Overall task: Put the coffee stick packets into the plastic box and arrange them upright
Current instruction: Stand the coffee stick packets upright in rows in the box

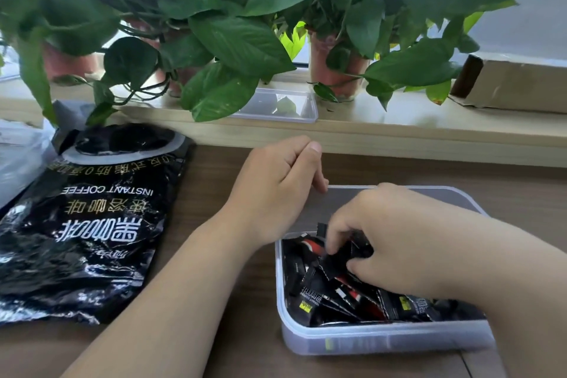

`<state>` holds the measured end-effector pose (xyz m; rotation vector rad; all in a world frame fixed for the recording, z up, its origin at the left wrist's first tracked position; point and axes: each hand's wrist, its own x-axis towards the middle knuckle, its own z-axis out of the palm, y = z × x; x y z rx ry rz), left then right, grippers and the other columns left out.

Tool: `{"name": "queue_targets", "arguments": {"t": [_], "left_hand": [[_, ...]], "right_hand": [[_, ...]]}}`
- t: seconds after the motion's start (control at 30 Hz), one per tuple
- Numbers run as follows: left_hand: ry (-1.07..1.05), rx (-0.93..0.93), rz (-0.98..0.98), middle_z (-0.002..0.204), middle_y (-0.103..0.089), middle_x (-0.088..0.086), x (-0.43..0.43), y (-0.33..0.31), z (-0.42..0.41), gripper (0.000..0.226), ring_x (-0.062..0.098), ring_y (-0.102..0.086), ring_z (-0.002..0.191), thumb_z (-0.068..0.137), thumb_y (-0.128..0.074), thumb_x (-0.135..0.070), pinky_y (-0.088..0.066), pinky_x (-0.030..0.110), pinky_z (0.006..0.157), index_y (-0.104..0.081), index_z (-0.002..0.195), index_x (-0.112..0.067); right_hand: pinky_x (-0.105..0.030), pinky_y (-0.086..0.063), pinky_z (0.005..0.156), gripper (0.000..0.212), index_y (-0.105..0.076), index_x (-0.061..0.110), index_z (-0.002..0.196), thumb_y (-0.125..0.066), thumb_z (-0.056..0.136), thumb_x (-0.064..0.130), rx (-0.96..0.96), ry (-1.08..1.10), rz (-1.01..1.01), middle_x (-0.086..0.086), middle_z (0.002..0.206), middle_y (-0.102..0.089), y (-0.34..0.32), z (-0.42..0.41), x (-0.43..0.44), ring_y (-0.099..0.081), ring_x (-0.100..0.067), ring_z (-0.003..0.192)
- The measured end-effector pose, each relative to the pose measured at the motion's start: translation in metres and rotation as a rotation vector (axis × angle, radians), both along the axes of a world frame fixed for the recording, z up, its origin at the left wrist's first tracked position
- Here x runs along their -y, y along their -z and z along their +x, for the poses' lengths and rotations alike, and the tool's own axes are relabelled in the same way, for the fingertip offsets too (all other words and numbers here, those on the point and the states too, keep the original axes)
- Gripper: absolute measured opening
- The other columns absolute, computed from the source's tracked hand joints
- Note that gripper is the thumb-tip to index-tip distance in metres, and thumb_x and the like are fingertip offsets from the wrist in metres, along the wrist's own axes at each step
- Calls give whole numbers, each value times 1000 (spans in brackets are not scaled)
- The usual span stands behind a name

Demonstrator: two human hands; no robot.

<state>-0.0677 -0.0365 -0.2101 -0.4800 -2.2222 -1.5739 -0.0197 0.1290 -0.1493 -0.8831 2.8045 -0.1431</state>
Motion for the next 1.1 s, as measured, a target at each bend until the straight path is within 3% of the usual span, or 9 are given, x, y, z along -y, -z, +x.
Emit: {"name": "queue_targets", "arguments": {"t": [0.1, 0.2, 0.37, 0.53, 0.7, 0.87, 1.0, 1.1], "left_hand": [[3, 9, 8, 68, -71, 2, 0, -1, 0, 40, 22, -73, 80, 96, -41, -30, -55, 51, 82, -62, 65, -15], [9, 13, 9, 68, -71, 5, 0, -2, 1, 42, 18, -73, 79, 97, -40, -27, -56, 49, 82, -61, 63, -14], [6, 39, 18, 68, -70, 8, -2, -2, 2, 45, 23, -73, 79, 95, -41, -29, -56, 50, 81, -64, 61, -11], [5, 33, -3, 70, -73, 1, -3, -2, 1, 43, 28, -71, 81, 95, -42, -30, -56, 52, 83, -66, 63, -13], [12, 51, 31, 68, -72, 7, -4, -4, 5, 45, 22, -72, 78, 95, -42, -26, -58, 46, 79, -66, 65, -4], [-12, 73, -26, 69, -72, 8, -3, -5, 4, 40, 39, -70, 78, 100, -49, -31, -57, 52, 75, -66, 66, -17], [12, 147, 27, 68, -73, 3, -7, -8, 8, 35, 24, -72, 78, 103, -52, -23, -61, 34, 75, -65, 71, -16], [23, 173, 55, 67, -72, 3, -7, -8, 9, 34, 23, -71, 78, 103, -52, -23, -61, 35, 75, -66, 73, -14]], "right_hand": [[-6, -38, 90, 46, -64, 47, 123, -55, 90, 15, 50, -98, -99, 21, 113, -58, 6, 3, 11, -49, 2, 104], [-26, -35, 109, 58, -61, 51, 126, -46, 92, 7, 92, -119, -69, 11, 124, -49, 16, 4, 15, -38, -9, 122], [-31, -41, 102, 46, -72, 41, 115, -49, 90, 9, 65, -90, 60, 6, 114, -49, 21, 0, 14, -42, -16, 114], [-26, -47, 96, 33, -76, 29, 104, -50, 92, 13, 22, -72, 86, 11, 109, -66, 17, -3, 9, -59, -11, 105], [-28, -47, 96, 40, -71, 44, 108, -54, 89, 13, 48, -71, -88, 21, 109, -65, 4, -6, -7, -60, -2, 102], [-23, -47, 93, 27, -69, 49, 102, -64, 88, 26, 0, -10, -191, 35, 103, -65, -15, -10, -34, -64, 5, 95], [-15, -46, 89, 26, -69, 50, 98, -63, 84, 30, -44, 55, -231, 37, 99, -66, -18, -9, -52, -61, 11, 95], [-27, -50, 89, 25, -68, 52, 97, -58, 75, 43, -28, 79, -237, 32, 99, -67, -16, -5, -62, -62, 5, 96]]}}
